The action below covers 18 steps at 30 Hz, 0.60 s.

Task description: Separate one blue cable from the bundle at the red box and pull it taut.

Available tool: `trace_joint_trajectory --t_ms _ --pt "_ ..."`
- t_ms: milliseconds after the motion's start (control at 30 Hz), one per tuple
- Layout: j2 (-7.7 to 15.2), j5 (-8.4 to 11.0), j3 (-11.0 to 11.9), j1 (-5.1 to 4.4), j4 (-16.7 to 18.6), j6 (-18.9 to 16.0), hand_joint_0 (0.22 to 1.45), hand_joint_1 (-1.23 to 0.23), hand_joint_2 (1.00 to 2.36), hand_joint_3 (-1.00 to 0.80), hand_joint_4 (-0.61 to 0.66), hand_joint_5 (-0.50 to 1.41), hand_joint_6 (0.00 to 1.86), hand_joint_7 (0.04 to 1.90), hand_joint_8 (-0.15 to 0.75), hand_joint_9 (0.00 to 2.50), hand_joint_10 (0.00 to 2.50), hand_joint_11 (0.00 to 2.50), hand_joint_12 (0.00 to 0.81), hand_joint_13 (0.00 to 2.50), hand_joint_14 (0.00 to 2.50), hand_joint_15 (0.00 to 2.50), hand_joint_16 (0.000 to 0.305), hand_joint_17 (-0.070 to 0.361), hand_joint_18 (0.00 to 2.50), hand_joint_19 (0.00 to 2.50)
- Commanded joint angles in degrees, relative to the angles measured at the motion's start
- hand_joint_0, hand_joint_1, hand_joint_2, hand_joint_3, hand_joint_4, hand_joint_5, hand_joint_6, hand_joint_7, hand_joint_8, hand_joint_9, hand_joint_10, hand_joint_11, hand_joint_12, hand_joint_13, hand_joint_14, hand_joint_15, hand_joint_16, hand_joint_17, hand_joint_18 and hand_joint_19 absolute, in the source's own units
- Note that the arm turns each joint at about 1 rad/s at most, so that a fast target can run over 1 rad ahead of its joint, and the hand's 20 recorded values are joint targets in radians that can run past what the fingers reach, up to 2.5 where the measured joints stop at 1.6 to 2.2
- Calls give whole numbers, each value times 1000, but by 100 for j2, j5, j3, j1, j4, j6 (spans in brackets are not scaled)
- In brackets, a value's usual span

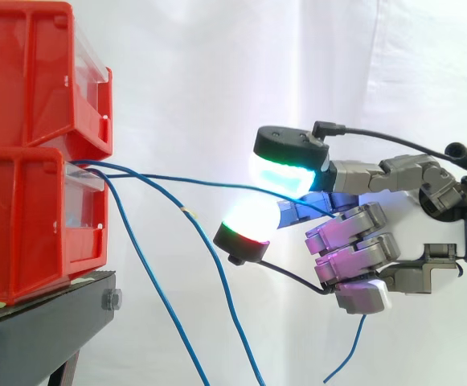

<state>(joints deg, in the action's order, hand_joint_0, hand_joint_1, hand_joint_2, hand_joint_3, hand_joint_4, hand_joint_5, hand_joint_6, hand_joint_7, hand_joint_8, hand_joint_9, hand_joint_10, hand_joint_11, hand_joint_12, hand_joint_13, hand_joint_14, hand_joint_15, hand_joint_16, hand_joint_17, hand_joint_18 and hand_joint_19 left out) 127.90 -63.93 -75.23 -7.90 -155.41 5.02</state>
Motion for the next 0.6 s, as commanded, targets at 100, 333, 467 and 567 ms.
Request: trace_joint_trajectory --t_ms 100,333,467,567 --pt "-2 3 0 25 -33 -10 605 -724 1020 -194 208 -214 864 988 557 1271 2500 2500 507 1726 2500 1460 163 122 2175 660" --pt "-2 3 0 8 -51 -1 611 -719 1020 -231 215 -215 859 1001 564 1263 2500 2500 509 1702 2500 1482 152 114 2127 681" --pt "-10 12 0 -27 -60 8 602 -637 1010 -375 221 -214 859 1002 563 1261 2500 2500 503 1698 2500 1456 150 112 2132 671" --pt "-2 12 0 -62 -60 8 603 -610 1009 -397 221 -213 858 1008 557 1263 2500 2500 503 1698 2500 1455 150 113 2136 674"
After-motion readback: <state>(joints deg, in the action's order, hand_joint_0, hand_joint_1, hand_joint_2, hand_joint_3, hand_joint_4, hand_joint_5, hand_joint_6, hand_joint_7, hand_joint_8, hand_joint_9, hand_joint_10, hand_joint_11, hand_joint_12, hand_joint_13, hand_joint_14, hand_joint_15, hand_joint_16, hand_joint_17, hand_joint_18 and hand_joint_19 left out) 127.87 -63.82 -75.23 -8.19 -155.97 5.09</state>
